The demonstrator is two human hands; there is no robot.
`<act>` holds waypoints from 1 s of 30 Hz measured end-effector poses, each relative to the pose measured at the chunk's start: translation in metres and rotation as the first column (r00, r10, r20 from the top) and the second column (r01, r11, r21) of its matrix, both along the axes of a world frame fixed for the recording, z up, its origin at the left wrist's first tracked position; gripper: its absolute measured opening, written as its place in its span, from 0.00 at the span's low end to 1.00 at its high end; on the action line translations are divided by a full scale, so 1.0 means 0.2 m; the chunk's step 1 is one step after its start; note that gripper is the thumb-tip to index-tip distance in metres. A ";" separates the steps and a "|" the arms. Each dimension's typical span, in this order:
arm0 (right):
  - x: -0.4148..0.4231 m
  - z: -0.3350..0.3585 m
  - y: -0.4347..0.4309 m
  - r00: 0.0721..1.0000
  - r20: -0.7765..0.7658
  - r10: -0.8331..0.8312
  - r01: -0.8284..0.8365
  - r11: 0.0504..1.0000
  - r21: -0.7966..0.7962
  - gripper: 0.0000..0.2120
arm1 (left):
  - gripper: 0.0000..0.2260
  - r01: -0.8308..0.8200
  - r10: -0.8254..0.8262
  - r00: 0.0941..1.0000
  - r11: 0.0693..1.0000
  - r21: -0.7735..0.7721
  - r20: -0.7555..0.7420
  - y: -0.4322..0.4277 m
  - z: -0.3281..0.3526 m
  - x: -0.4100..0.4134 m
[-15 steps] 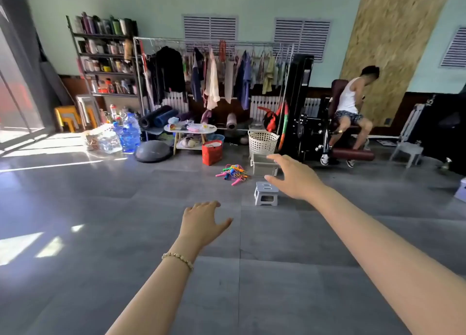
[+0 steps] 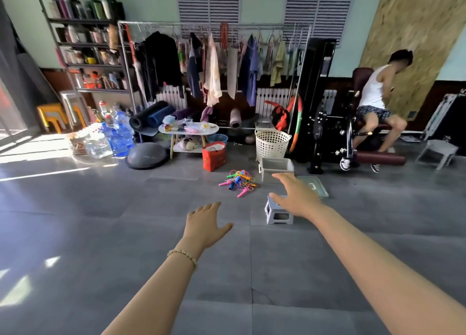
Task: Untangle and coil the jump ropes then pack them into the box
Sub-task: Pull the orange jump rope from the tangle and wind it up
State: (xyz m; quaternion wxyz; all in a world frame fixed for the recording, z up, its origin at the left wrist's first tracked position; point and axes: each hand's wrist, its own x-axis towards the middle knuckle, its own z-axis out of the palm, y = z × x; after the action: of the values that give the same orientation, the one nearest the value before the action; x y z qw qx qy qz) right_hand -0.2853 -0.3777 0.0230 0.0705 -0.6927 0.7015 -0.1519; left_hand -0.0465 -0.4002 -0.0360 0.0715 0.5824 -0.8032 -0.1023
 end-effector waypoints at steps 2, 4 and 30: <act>-0.03 -0.02 -0.23 1.000 0.007 -0.002 0.002 1.000 0.027 0.27 | 0.31 0.009 -0.009 1.000 1.000 -0.006 0.004 -0.29 0.04 -0.05; -0.07 -0.05 -0.46 1.000 0.013 -0.009 0.008 0.999 0.049 0.27 | 0.29 0.035 -0.035 0.999 0.999 -0.024 0.005 -0.56 0.09 -0.12; -0.88 -0.27 -3.75 0.996 0.039 0.075 -0.074 0.997 -0.025 0.26 | 0.31 -0.049 0.044 0.997 0.996 0.073 0.068 -3.71 -0.27 -0.81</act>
State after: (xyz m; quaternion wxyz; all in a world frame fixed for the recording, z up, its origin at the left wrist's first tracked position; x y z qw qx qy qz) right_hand -0.4606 -1.1272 -0.0312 0.0818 -0.7160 0.6717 -0.1713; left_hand -0.2094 -1.1417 -0.0903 0.0253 0.6062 -0.7871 -0.1112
